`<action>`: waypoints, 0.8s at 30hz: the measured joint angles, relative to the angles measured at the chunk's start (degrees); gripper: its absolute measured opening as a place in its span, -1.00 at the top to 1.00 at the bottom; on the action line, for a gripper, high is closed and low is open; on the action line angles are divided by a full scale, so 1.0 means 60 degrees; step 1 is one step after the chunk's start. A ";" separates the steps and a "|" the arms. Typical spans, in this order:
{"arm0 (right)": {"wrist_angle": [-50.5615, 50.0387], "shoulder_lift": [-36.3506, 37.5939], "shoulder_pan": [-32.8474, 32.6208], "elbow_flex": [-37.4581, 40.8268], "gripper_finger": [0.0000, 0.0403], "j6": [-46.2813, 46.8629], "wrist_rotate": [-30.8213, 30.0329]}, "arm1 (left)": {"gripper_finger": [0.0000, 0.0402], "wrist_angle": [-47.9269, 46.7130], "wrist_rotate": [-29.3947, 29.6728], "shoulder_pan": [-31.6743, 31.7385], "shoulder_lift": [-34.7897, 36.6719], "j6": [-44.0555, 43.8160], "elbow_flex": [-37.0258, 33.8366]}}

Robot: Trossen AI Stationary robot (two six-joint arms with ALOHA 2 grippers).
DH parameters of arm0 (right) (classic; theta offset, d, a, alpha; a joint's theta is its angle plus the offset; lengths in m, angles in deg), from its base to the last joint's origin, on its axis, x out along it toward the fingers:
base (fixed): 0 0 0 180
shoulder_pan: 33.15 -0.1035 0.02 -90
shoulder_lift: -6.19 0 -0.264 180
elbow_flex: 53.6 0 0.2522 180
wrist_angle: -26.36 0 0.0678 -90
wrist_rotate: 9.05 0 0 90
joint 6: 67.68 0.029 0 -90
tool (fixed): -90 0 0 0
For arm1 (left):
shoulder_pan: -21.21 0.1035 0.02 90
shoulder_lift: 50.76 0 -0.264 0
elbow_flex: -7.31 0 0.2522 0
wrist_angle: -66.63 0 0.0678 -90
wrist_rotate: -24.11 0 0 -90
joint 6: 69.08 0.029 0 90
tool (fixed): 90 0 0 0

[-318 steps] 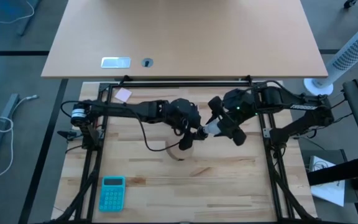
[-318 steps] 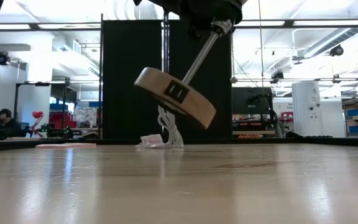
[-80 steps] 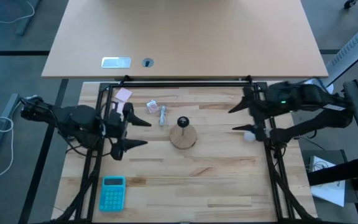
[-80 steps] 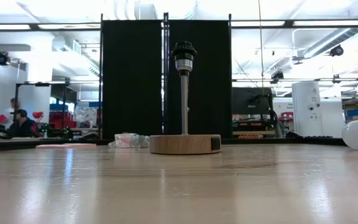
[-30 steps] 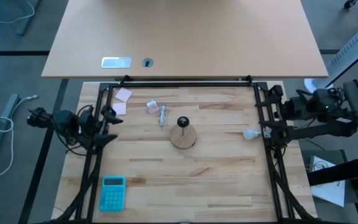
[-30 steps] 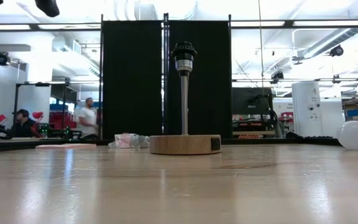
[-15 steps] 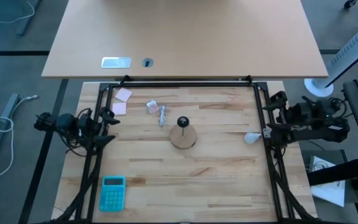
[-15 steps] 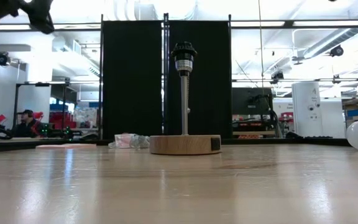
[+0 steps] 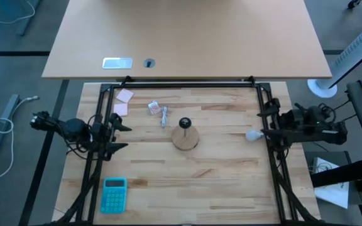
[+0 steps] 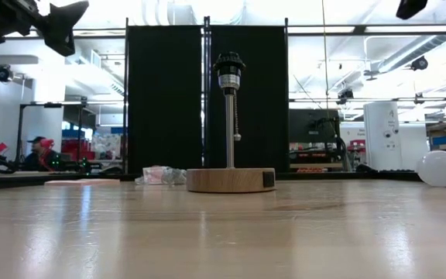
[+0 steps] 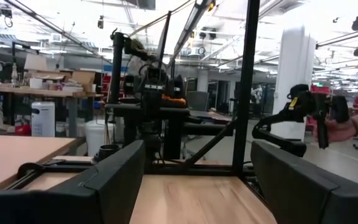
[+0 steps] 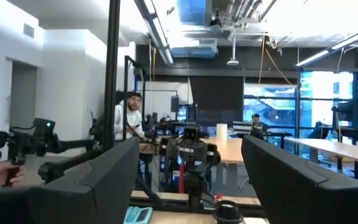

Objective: Screw lightbulb
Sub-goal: Return to Home Position

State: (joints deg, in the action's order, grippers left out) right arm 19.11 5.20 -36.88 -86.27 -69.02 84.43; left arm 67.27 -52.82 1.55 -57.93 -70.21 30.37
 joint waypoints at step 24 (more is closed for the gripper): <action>0.1769 0.0156 0.0004 0.2766 -0.40 0.0249 -0.0056 | -0.41 0.0385 -0.0827 0.0450 0.1093 -0.1156 -0.1450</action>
State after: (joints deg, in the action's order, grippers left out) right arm 29.72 6.14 -36.86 -69.68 -67.53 84.10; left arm 69.57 -57.78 4.24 -51.37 -77.14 21.67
